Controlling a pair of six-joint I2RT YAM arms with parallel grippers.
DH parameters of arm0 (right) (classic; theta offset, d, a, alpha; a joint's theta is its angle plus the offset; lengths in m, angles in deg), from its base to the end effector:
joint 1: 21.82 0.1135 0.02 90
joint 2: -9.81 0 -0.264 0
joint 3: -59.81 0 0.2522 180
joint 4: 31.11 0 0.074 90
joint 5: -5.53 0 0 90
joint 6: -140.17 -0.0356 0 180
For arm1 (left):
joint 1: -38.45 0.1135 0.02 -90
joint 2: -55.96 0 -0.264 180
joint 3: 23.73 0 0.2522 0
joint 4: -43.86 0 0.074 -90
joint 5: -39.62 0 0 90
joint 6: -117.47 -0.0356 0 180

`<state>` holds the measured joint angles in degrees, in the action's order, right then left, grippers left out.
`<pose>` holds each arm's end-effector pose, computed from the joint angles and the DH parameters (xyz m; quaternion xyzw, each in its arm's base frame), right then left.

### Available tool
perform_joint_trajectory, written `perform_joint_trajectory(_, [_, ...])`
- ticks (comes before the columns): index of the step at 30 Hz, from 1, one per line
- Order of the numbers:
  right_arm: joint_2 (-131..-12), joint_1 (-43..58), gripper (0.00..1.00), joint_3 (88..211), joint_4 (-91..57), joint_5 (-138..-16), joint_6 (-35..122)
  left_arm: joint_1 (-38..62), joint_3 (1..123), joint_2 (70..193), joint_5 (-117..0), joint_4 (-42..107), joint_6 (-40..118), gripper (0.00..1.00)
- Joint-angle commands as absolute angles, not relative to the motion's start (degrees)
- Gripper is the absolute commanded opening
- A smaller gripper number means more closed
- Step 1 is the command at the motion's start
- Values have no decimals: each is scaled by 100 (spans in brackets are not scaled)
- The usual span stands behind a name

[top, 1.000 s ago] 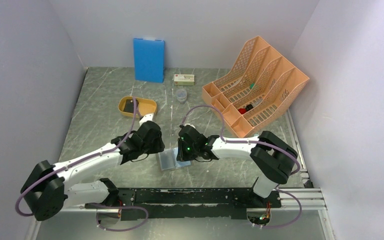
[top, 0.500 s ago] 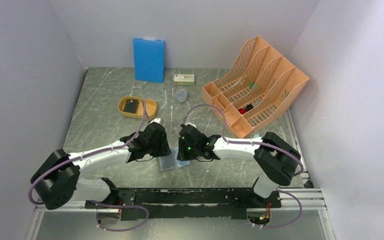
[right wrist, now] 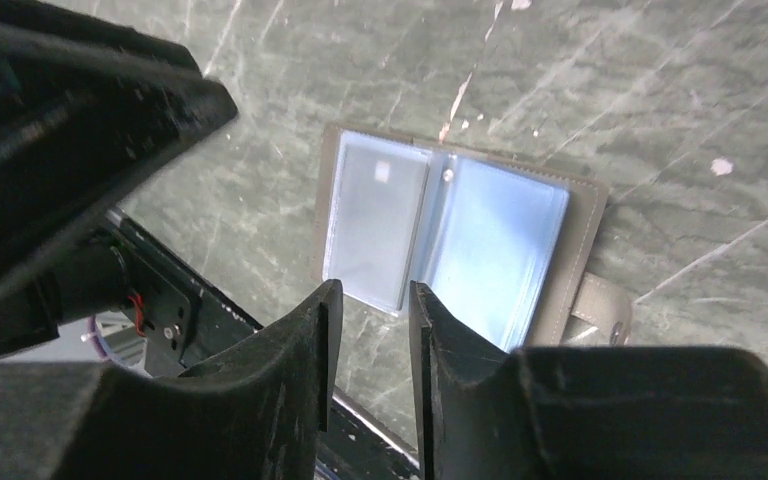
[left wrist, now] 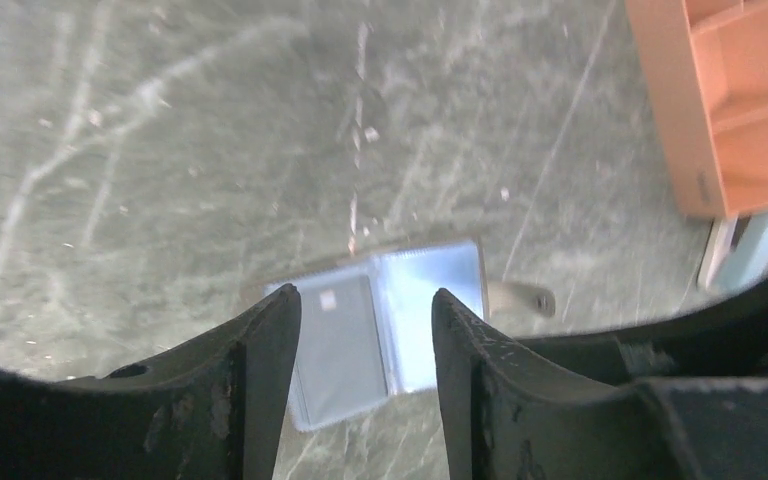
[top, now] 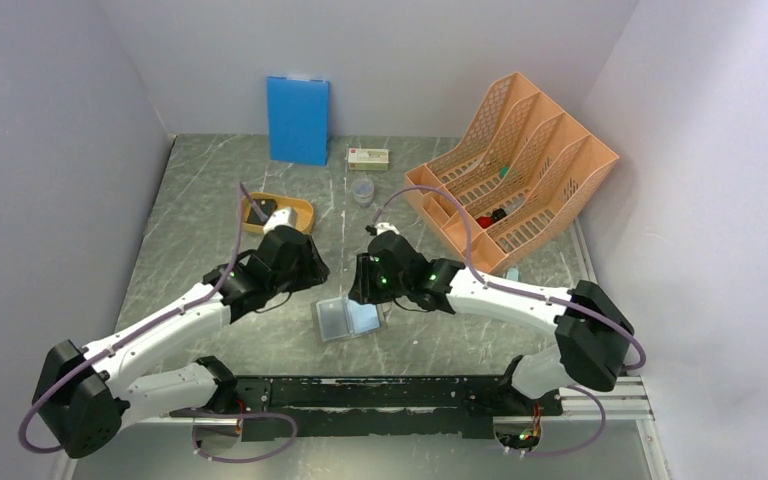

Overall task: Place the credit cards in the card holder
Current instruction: Move the storage box to the center of the board.

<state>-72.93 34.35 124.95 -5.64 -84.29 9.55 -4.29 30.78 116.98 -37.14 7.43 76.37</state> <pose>0.1709 0.2552 0.2243 -0.1247 0.9088 0.2987 0.2633 0.1687 -0.1448 0.2418 -0.0949 0.9069 -0.2107 0.3522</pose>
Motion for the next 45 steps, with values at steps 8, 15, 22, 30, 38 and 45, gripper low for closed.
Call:
perform_joint_trajectory(8, [-6721, 3224, 36, 12902, -383, -9129, 1306, 1652, 4108, 12559, -3153, 605, 8100, 68])
perform_joint_trajectory(15, [-6658, 3063, 37, 13127, -171, -9115, 1480, 2764, 5216, 14410, -3680, 400, 8160, 67])
perform_joint_trajectory(22, [-6733, 2633, 38, 13136, -331, -8680, 1544, 3051, 6053, 15574, -3783, 25, 8111, 65])
perform_joint_trajectory(30, [-8324, 2372, 60, 14206, -860, -8333, 1175, 3124, 5026, 14302, -3895, -85, 7969, 67])
perform_joint_trajectory(38, [-10301, 2414, 67, 15630, -1358, -8680, 431, 3045, 3932, 12468, -4067, -229, 7638, 68])
perform_joint_trajectory(45, [-11447, 2502, 69, 16894, -1017, -9296, 169, 3036, 3392, 11301, -4134, -484, 7216, 69])
